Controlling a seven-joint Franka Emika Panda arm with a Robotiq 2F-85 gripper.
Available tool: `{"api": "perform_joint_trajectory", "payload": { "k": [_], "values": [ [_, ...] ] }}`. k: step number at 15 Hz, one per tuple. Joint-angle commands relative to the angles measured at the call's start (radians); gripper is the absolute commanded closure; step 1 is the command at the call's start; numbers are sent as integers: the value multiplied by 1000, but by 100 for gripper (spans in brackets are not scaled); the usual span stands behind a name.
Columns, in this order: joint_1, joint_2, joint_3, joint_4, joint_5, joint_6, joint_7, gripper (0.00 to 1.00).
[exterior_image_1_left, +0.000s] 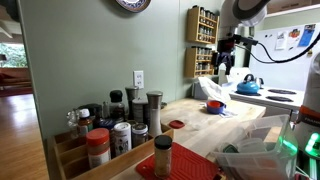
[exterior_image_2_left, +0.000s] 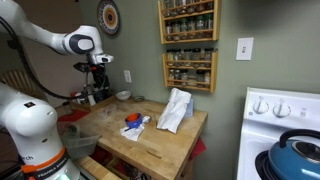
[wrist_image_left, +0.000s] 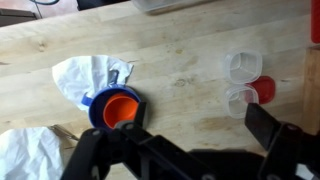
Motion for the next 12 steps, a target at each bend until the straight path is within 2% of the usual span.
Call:
{"api": "perform_joint_trajectory", "payload": {
  "k": [1,6,12],
  "values": [
    [33,254,35,140,33,44,31,0],
    [51,551,65,338,-35,56,41,0],
    [118,826,48,549,-85,28,82,0]
  ]
}}
